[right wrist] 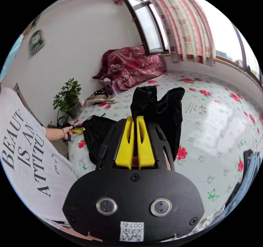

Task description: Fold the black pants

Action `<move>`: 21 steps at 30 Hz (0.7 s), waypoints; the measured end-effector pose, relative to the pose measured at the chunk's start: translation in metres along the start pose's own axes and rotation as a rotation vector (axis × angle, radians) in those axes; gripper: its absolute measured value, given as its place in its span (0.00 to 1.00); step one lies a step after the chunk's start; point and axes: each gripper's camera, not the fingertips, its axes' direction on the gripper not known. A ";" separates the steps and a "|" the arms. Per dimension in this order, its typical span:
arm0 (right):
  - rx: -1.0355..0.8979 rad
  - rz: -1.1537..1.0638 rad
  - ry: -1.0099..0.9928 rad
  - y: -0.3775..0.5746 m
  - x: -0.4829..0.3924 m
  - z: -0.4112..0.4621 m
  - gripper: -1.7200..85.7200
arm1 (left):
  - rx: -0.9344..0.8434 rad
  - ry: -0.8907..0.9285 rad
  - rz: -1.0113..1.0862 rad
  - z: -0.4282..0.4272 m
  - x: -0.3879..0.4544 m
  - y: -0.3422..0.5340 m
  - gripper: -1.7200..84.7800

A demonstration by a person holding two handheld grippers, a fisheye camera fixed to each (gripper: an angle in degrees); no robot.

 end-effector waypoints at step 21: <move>-0.322 0.425 0.018 0.102 -0.058 0.097 0.15 | 0.201 0.167 0.704 -0.054 0.160 0.045 0.01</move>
